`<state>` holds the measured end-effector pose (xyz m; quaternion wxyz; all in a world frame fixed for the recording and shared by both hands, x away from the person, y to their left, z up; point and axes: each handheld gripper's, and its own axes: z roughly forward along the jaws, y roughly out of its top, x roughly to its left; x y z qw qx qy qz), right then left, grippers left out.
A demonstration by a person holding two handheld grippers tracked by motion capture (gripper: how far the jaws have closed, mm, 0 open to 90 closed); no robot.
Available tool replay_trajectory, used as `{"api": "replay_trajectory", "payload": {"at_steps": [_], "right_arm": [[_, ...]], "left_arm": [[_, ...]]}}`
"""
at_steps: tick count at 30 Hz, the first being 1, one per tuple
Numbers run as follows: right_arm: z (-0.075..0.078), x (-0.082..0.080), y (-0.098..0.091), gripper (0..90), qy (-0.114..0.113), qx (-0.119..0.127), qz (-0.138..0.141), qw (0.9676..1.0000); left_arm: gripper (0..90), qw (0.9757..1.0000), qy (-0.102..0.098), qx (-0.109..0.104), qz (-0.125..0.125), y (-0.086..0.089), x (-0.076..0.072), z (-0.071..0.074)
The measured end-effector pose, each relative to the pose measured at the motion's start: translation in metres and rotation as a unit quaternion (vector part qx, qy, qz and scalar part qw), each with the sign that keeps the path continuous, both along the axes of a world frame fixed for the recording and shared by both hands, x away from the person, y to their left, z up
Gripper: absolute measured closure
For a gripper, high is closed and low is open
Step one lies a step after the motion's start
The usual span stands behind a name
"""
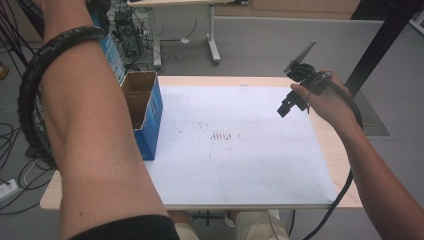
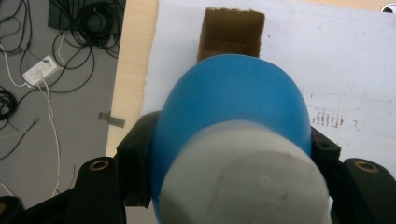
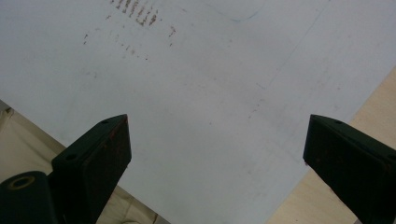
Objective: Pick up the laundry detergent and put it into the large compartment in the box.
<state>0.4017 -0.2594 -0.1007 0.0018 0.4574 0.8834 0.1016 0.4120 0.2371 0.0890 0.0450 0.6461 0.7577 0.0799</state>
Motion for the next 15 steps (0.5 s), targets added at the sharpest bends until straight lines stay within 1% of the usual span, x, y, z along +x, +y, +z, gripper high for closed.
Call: {"api": "replay_trajectory", "payload": {"at_steps": [4, 5, 8, 9, 10, 12, 14, 15], "right_arm": [[0.0, 0.001, -0.001, 7.7, 0.001, 0.001, -0.004, 1.0], [0.0, 0.001, -0.001, 7.7, 0.001, 0.001, -0.004, 1.0], [0.0, 0.001, -0.001, 7.7, 0.002, 0.001, -0.003, 1.0], [0.0, 0.001, -0.001, 7.7, 0.002, 0.001, -0.003, 1.0], [-0.001, 0.002, 0.0, 7.7, 0.003, 0.0, -0.002, 1.0], [-0.001, 0.002, 0.0, 7.7, 0.003, 0.0, -0.003, 1.0], [-0.001, 0.002, 0.0, 7.7, 0.003, 0.001, -0.003, 1.0], [-0.001, 0.002, 0.0, 7.7, 0.003, 0.001, -0.002, 1.0]], "left_arm": [[36.5, 1.0, 0.006, -0.004, 0.005, 0.002, 0.004, -0.009], [36.5, 1.0, 0.006, -0.004, 0.005, 0.002, 0.004, -0.009], [36.5, 0.9999, 0.009, -0.005, 0.005, 0.004, 0.006, -0.015], [36.5, 0.9999, 0.009, -0.005, 0.005, 0.004, 0.006, -0.015], [36.4, 0.9999, 0.01, -0.005, 0.006, 0.005, 0.006, -0.019], [36.5, 0.9999, 0.012, -0.007, 0.005, 0.006, 0.007, -0.021], [36.4, 0.9999, 0.012, -0.009, 0.007, 0.007, 0.007, -0.025], [36.5, 0.9998, 0.014, -0.011, 0.008, 0.009, 0.008, -0.03]]}}
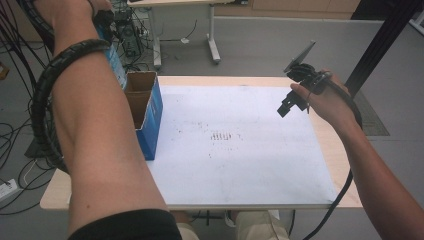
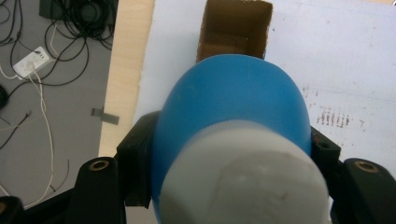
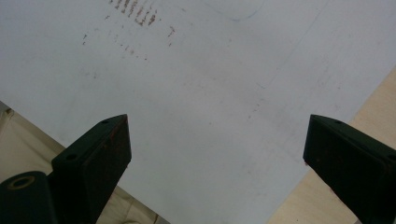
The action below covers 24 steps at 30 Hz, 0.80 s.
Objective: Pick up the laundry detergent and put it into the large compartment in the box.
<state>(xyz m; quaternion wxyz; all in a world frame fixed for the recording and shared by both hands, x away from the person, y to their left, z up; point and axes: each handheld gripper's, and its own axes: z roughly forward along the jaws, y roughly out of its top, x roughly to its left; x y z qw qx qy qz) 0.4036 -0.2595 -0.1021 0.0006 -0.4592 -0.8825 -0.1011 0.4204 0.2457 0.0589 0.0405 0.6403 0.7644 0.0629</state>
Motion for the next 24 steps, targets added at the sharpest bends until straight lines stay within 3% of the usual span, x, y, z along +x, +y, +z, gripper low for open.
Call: {"api": "replay_trajectory", "payload": {"at_steps": [24], "right_arm": [[-0.006, 0.002, 0.002, 7.7, 0.005, 0.002, 0.002, 1.0]], "left_arm": [[36.5, 0.9994, 0.031, -0.009, -0.013, 0.004, 0.014, -0.062]]}}
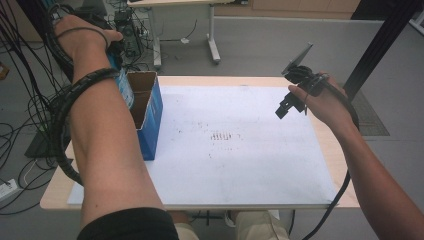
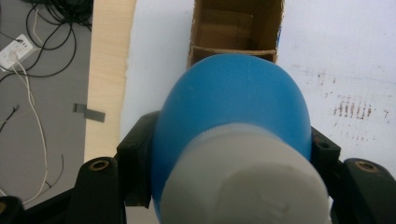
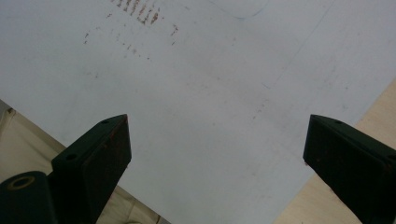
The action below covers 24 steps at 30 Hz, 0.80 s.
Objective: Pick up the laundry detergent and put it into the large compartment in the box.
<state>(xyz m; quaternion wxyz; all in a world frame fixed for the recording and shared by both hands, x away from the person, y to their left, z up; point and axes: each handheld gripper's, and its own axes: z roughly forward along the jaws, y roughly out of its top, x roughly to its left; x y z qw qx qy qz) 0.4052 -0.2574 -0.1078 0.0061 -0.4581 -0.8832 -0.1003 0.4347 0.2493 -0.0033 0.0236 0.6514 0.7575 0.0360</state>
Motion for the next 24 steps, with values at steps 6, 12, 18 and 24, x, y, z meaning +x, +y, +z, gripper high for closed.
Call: {"api": "replay_trajectory", "payload": {"at_steps": [6, 12, 18, 24], "right_arm": [[0.0, -0.001, 0.001, 7.7, -0.001, 0.001, -0.001, 1.0], [0.0, -0.002, 0.004, 7.7, -0.003, 0.0, 0.002, 1.0], [-0.001, -0.003, 0.006, 7.7, -0.003, 0.0, 0.003, 1.0], [-0.003, -0.003, 0.006, 7.7, -0.001, -0.002, 0.001, 1.0]], "left_arm": [[36.5, 1.0, 0.003, 0.004, -0.006, -0.002, 0.001, -0.008], [36.5, 1.0, 0.003, 0.002, -0.007, -0.003, 0.0, -0.022], [36.5, 0.9999, 0.01, -0.002, -0.014, -0.003, 0.002, -0.042], [36.6, 0.9997, 0.019, -0.003, -0.015, -0.005, 0.004, -0.065]]}}
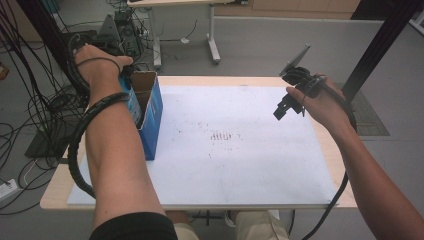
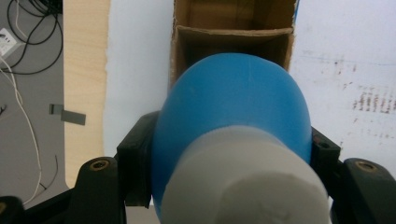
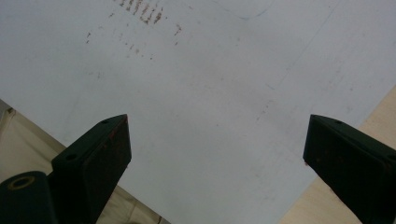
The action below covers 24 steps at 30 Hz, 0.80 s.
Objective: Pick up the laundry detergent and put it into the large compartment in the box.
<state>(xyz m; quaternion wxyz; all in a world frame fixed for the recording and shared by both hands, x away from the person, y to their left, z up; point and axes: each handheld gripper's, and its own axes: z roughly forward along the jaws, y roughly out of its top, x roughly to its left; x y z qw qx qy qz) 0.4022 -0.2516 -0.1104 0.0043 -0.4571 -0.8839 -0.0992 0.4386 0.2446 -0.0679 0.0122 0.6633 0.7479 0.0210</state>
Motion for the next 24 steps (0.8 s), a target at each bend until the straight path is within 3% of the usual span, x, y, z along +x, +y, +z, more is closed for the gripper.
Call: {"api": "replay_trajectory", "payload": {"at_steps": [15, 24], "right_arm": [[-0.007, -0.001, 0.003, 7.8, 0.005, -0.001, -0.001, 1.0], [-0.01, 0.001, 0.002, 7.7, 0.007, -0.003, -0.002, 1.0]], "left_arm": [[36.5, 0.9998, 0.011, -0.004, -0.015, -0.004, -0.001, -0.054], [36.6, 0.9996, 0.008, -0.01, -0.027, -0.006, 0.0, -0.073]]}}
